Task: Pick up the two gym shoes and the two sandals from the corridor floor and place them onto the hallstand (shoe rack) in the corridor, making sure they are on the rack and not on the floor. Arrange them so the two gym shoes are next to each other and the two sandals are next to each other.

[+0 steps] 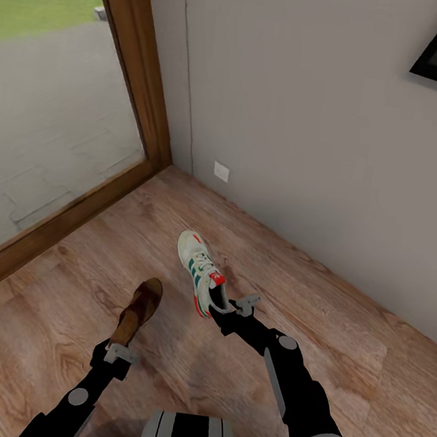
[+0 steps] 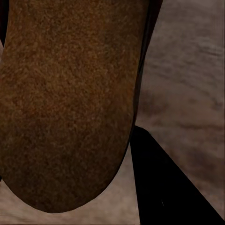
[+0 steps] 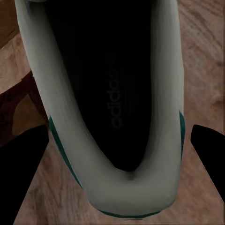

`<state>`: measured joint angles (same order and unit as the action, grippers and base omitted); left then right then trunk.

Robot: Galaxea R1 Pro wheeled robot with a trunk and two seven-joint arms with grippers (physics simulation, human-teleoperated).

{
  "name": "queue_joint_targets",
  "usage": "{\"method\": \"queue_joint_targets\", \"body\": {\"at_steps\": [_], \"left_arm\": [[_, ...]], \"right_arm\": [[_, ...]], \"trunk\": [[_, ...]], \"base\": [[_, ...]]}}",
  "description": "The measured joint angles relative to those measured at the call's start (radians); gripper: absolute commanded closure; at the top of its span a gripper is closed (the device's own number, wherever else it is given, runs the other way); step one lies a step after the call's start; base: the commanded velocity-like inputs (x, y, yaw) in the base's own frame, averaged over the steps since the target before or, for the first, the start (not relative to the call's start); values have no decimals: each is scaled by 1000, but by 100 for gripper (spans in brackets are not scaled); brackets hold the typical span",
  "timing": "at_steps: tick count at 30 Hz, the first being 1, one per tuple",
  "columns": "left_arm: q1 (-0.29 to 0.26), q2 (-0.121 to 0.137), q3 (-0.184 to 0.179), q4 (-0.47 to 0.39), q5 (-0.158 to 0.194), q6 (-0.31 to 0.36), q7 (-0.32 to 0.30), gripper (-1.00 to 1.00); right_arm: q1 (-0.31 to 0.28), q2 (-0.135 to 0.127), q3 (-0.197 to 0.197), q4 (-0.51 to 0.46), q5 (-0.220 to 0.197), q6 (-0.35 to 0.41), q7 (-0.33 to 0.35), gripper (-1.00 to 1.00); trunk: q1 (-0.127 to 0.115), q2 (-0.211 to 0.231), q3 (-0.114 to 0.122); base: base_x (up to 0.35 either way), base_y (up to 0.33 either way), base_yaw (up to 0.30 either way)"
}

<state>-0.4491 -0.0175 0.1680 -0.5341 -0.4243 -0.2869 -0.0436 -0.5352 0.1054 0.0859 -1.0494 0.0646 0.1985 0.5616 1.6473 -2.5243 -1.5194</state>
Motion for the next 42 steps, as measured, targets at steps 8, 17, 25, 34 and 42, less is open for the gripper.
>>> {"method": "queue_joint_targets", "body": {"at_steps": [8,17,25,34,42], "left_arm": [[49,-2,130,18,41,-4,0,100],[103,-5,148,35,99,-15,-1,100],[120,-9,149,131,100,-98,-2,100],[195,-14,158,173,102,-230,-1,100],[215,-8,157,174,102,-242,-2,100]], "right_arm": [[3,-25,-20,9,7,-7,-4,100],[44,-189,-54,134,18,-74,-3,100],[115,-241,-58,445,11,-434,-146,100],[122,-233,-57,971,4,-943,-419,100],[138,-234,-58,1021,-96,-983,-539,100]], "trunk": [[-4,2,42],[-8,4,90],[-11,6,133],[-15,8,182],[-19,10,225]], "base": [[0,0,-121],[0,0,-124],[0,0,-124],[0,0,-124],[0,0,-125]]}}
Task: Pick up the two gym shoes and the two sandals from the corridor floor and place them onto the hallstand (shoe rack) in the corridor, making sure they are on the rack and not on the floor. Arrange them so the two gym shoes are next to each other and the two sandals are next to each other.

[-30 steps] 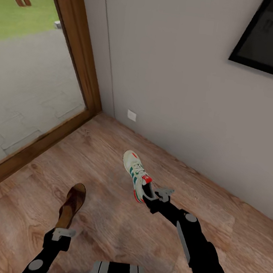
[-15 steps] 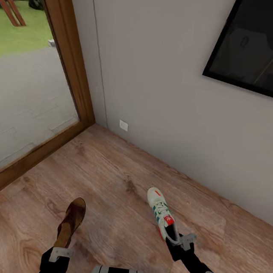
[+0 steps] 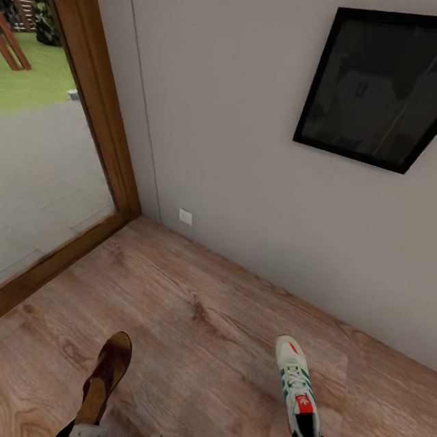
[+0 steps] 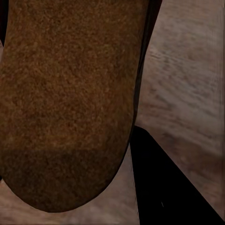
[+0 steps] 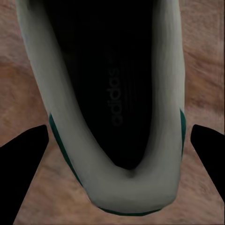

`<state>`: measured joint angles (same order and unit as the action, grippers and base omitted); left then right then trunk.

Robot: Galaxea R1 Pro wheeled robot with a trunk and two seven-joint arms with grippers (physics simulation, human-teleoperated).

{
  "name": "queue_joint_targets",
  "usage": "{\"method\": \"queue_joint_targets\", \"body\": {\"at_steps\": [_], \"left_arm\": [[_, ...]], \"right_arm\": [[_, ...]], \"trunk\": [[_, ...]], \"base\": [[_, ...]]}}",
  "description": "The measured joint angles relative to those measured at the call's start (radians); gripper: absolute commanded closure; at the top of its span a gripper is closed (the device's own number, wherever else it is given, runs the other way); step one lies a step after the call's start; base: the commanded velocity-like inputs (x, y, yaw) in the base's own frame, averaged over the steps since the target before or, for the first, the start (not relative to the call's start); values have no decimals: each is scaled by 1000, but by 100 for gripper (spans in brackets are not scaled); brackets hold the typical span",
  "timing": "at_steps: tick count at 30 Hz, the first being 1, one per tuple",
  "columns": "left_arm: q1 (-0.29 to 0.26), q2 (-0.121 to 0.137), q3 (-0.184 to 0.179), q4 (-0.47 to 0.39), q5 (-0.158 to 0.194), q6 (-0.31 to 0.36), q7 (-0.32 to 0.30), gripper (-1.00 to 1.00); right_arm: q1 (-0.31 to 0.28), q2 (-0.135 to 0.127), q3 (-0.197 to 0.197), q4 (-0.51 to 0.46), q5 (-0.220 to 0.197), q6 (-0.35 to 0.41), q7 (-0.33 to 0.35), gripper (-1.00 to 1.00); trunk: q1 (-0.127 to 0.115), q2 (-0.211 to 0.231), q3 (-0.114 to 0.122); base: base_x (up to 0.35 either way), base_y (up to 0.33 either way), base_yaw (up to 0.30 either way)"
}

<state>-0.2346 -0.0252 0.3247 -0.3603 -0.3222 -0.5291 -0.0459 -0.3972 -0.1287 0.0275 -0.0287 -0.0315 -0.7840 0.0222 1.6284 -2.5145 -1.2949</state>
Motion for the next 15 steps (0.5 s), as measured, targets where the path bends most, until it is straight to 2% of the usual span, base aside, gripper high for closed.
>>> {"method": "queue_joint_targets", "body": {"at_steps": [7,15], "left_arm": [[0,1,0,-1,0,0,0,100],[0,3,-1,-1,0,0,0,100]], "right_arm": [[2,1,0,0,-10,0,-11,100],[2,1,0,0,-11,0,-14,100]], "trunk": [[-3,2,38],[-7,4,79]], "base": [[0,0,-139],[0,0,-202]]}}
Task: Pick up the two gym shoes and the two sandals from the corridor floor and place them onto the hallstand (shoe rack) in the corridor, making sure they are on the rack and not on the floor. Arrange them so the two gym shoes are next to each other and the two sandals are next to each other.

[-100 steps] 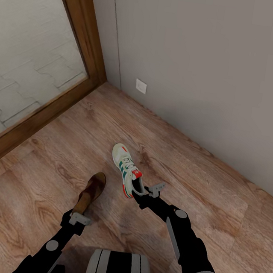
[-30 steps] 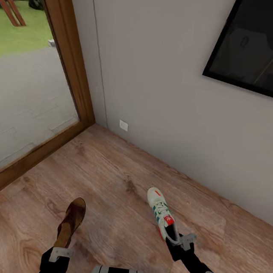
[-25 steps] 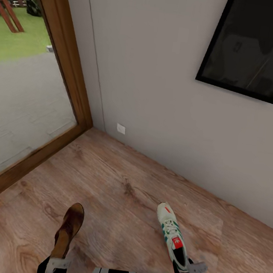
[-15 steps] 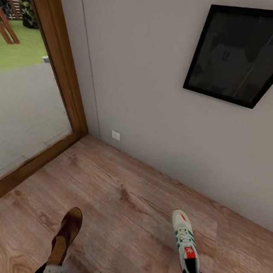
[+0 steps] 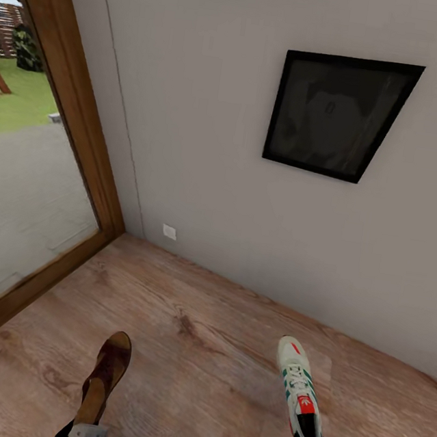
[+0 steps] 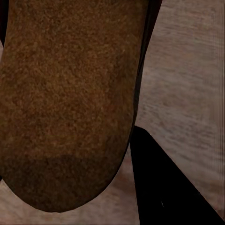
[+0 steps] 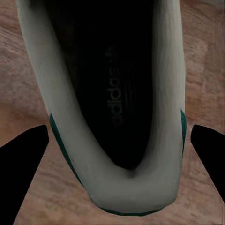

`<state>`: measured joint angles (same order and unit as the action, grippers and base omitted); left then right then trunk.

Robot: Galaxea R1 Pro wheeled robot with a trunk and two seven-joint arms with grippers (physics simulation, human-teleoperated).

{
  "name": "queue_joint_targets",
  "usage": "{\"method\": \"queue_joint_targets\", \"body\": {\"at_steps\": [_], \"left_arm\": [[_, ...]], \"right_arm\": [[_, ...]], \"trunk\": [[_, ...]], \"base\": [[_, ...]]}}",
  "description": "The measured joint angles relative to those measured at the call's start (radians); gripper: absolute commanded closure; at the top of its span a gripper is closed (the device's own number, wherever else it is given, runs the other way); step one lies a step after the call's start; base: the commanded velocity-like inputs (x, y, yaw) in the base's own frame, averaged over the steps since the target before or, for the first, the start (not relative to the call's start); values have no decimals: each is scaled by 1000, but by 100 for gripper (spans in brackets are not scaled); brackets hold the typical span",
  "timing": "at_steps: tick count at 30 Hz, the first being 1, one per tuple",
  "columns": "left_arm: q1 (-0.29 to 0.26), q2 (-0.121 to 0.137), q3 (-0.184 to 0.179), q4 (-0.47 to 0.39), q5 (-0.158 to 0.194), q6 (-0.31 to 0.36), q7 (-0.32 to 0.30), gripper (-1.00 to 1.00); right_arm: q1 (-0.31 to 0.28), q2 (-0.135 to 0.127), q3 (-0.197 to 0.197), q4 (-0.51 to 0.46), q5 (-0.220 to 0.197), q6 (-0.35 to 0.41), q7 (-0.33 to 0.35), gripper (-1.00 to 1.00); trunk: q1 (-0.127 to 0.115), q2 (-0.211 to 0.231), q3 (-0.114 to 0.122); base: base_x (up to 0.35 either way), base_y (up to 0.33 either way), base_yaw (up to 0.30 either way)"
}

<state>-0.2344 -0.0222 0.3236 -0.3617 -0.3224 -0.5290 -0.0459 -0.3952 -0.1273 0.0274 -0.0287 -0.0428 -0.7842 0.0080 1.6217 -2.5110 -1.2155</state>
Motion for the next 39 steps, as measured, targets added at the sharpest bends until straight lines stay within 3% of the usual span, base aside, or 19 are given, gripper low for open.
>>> {"method": "queue_joint_targets", "body": {"at_steps": [13,35,39], "left_arm": [[0,0,-1,0,0,0,-1,100],[0,-1,-1,0,0,0,-1,100],[0,-3,-1,0,-1,0,-1,100]], "right_arm": [[0,3,1,0,0,0,0,100],[0,8,1,0,0,1,1,100],[0,8,1,0,0,1,1,100]], "trunk": [[-6,3,62],[-16,8,148],[-16,8,148]], "base": [[0,0,-260],[0,0,-299],[0,0,-300]]}}
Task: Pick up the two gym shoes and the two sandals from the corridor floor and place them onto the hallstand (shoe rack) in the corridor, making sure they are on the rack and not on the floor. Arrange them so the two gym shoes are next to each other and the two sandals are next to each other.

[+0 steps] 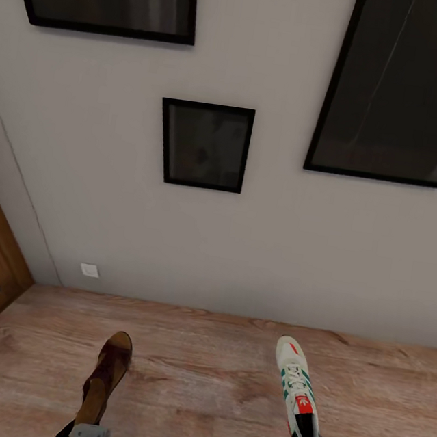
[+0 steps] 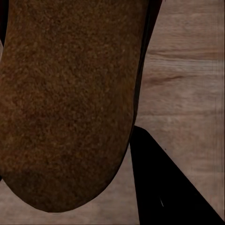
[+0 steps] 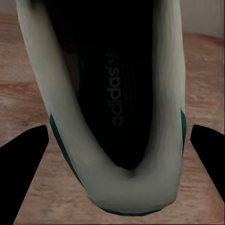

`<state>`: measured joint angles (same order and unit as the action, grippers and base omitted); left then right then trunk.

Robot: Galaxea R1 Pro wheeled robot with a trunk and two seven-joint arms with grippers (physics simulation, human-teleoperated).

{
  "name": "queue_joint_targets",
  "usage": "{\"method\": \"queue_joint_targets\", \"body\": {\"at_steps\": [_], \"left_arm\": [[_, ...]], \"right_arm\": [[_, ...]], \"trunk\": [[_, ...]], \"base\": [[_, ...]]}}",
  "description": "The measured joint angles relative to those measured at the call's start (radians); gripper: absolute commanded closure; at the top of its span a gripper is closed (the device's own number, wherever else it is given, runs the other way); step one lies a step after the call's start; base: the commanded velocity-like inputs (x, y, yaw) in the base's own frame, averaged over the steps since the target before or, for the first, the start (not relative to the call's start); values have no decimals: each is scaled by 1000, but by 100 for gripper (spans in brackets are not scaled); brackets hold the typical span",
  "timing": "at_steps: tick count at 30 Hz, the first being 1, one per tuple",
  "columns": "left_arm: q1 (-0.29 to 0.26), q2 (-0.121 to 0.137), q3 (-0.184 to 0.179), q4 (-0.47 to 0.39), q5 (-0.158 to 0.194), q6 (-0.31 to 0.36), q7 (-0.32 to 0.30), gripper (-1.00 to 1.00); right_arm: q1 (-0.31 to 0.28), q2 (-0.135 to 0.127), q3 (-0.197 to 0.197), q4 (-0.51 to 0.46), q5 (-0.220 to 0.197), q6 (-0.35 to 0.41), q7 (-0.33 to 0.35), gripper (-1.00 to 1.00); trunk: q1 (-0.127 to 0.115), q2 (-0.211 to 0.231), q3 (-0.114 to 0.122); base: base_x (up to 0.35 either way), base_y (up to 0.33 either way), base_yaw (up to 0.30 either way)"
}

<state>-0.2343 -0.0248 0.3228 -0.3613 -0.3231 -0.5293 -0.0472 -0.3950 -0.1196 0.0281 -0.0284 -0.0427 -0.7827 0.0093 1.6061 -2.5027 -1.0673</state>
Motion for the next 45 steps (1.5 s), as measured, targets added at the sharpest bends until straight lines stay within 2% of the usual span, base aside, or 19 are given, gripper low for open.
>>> {"method": "queue_joint_targets", "body": {"at_steps": [11,16,30,45], "left_arm": [[1,-4,-1,0,-2,-2,0,100],[2,-4,-1,0,-2,-2,0,100],[2,-5,0,0,-2,-2,0,100],[1,-5,-1,0,-1,-1,0,100]], "right_arm": [[0,1,0,0,0,0,0,100],[0,12,0,0,0,0,-1,100],[0,15,-1,0,0,0,-1,100],[0,15,-1,0,0,0,-1,100]], "trunk": [[0,0,0],[0,0,0],[0,0,0],[-1,0,4]], "base": [[-32,-69,-300],[-207,-199,-191],[-242,-161,-258],[-20,-11,-300]]}}
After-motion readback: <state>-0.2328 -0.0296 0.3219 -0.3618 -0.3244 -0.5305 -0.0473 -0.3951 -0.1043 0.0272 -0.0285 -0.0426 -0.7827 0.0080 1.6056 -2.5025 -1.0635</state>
